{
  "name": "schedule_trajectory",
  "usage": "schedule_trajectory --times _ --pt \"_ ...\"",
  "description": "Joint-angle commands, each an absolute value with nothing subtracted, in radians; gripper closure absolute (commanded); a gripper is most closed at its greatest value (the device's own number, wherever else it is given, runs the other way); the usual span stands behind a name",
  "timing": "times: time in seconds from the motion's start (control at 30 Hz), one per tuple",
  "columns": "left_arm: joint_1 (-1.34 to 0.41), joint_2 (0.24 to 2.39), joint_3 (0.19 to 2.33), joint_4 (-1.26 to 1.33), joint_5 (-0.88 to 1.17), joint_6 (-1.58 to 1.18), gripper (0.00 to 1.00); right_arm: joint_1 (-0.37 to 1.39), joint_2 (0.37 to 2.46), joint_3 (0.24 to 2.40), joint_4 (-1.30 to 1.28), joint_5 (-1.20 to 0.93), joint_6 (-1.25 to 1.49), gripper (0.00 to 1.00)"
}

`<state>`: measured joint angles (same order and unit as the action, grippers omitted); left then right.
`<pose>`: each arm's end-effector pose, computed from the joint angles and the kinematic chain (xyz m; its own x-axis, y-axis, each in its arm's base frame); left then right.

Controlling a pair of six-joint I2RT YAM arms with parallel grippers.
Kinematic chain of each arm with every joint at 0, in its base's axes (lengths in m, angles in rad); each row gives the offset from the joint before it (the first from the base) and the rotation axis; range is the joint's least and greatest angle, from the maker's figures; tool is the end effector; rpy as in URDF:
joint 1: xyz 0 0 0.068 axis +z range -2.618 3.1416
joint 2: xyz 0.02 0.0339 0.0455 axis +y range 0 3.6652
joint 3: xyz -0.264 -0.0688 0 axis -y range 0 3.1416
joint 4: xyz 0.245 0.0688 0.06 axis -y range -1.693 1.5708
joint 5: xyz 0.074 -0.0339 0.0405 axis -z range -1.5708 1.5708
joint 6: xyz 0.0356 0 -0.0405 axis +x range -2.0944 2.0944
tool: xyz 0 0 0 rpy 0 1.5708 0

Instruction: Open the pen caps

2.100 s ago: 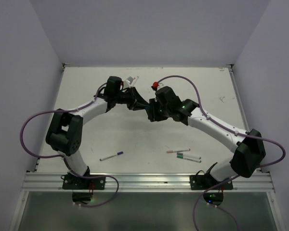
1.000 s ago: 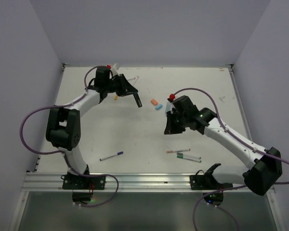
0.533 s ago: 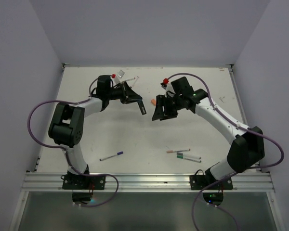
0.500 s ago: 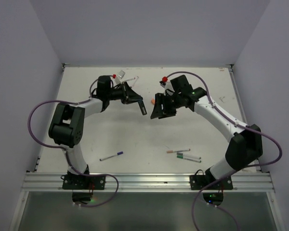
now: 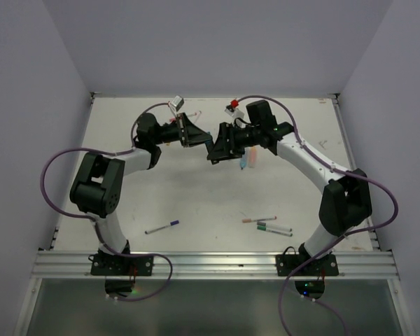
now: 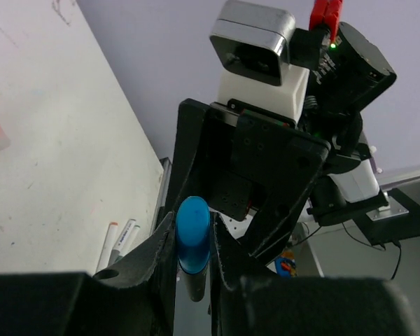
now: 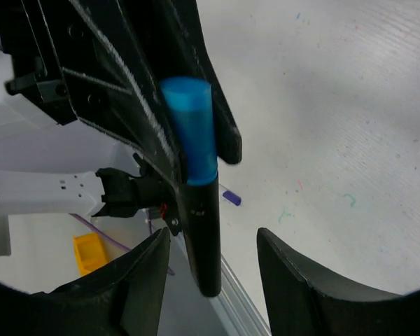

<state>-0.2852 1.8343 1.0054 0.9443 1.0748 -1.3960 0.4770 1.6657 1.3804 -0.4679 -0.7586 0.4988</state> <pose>0.3644 -0.1395 0.2388 -0.9382 -0.2133 -0.2725 0.2779 0.0048 -0.9606 0.3173 0.1916 0.2966 -0.9063 -0.0775 -0.4155 -0.3934 0.5141 0.7622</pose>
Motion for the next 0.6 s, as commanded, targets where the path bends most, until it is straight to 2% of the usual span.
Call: schedule_trajectory --times 0.0,0.07,0.1,0.13,0.17,0.2,0.3,0.47,0.57 --pt "-0.307 1.839 1.003 1.161 1.088 -1.525 1.00 0.476 1.678 1.365 -0.342 -0.819 0.555 0.45" --pt "-0.314 1.844 1.006 1.175 1.083 -1.542 1.00 0.476 1.687 1.353 -0.296 -0.819 0.589 0.47" --pt "-0.321 1.845 1.006 1.181 1.075 -1.548 1.00 0.477 1.690 1.344 -0.285 -0.818 0.609 0.56" --pt "-0.324 1.850 1.011 1.193 1.072 -1.554 1.00 0.477 1.695 1.339 -0.279 -0.819 0.612 0.67" --pt "-0.325 1.851 1.012 1.200 1.072 -1.565 1.00 0.477 1.695 1.333 -0.266 -0.819 0.621 0.89" --pt "-0.330 1.855 1.015 1.204 1.066 -1.566 1.00 0.477 1.694 1.321 -0.267 -0.818 0.632 1.00" --pt "-0.324 1.859 1.026 1.149 1.043 -1.551 1.00 0.480 1.662 1.278 -0.291 -0.786 0.638 1.00" --pt "-0.281 1.887 1.148 0.919 1.005 -1.347 1.00 0.489 1.525 1.116 -0.306 -0.776 0.672 1.00" --pt "-0.244 1.956 1.193 1.001 1.009 -1.412 1.00 0.509 1.401 0.965 -0.285 -0.772 0.753 1.00"
